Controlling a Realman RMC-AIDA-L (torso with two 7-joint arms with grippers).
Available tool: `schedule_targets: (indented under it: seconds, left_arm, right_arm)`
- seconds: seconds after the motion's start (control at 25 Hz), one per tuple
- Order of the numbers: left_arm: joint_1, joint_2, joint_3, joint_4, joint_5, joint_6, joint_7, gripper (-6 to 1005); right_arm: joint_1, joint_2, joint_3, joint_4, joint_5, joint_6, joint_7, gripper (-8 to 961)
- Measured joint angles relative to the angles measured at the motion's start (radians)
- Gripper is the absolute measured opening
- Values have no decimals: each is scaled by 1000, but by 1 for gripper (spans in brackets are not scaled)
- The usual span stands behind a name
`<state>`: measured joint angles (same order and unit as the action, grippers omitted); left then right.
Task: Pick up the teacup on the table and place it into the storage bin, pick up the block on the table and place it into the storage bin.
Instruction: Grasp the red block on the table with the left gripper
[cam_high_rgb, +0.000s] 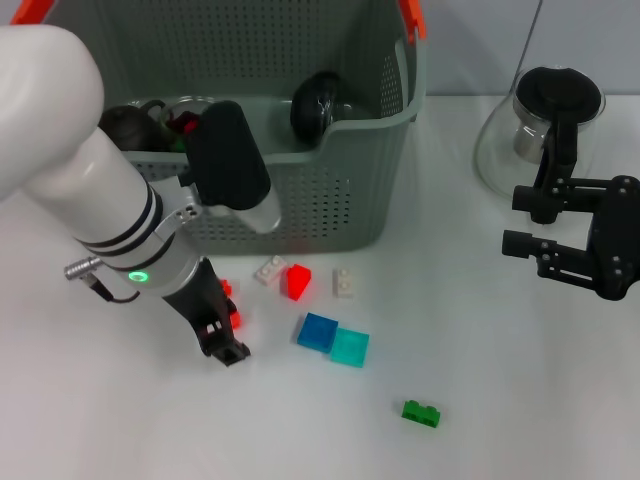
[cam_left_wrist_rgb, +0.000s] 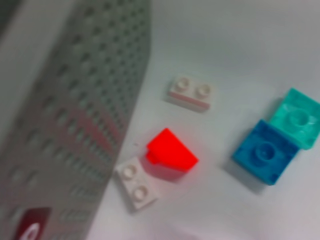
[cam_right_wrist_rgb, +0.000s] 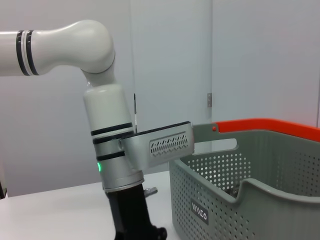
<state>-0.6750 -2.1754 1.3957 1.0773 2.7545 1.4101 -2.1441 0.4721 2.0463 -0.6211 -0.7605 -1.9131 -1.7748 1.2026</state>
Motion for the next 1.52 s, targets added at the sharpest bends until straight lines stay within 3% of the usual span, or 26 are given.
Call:
schedule_targets:
  seconds: [0.48,1.52]
  left_arm:
    - [24,0,16,56,-25,122,-13,559]
    - [16,2,38,22,-22,62,-48,431]
  right_arm:
    - [0,0,4,-1,0,0,0,519]
    - [2,0,14,-2,-2,-3,0,518]
